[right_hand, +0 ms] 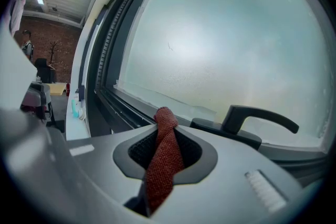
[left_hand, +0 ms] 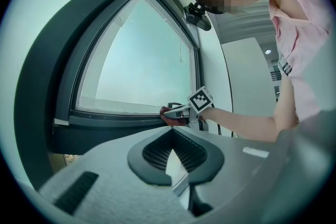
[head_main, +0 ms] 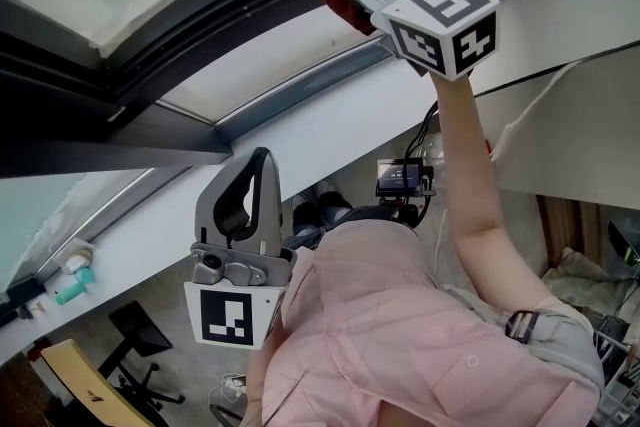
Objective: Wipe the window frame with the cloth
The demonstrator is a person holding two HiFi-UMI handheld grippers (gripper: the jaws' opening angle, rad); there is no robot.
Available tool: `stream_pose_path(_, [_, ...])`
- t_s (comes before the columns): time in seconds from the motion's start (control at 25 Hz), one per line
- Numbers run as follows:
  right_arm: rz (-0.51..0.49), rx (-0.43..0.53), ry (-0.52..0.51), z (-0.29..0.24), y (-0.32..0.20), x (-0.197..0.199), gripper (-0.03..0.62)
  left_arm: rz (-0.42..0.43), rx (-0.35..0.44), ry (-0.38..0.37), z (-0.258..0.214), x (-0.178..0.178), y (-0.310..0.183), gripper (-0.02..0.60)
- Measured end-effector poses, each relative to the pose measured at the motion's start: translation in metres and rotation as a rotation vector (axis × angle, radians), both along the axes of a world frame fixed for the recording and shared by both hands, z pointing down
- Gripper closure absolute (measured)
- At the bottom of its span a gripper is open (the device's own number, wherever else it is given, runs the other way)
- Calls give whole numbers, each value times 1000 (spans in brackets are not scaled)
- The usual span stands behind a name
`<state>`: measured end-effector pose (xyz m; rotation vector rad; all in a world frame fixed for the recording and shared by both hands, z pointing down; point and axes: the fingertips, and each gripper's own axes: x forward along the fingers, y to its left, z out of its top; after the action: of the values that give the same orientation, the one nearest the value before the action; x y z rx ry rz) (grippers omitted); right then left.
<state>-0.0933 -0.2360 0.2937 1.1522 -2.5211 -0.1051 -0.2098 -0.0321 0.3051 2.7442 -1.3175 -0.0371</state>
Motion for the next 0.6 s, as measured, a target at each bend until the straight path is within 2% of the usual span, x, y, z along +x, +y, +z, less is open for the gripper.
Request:
stream_pose_path(0.16, [4,0,2,-4,2,-1,528,-3,-6,15,-4,-3,-1,584])
stream_pose_path(0.6, [36,-12,2,-3,-5,26,528,33,7,20,-8,14,-16,584])
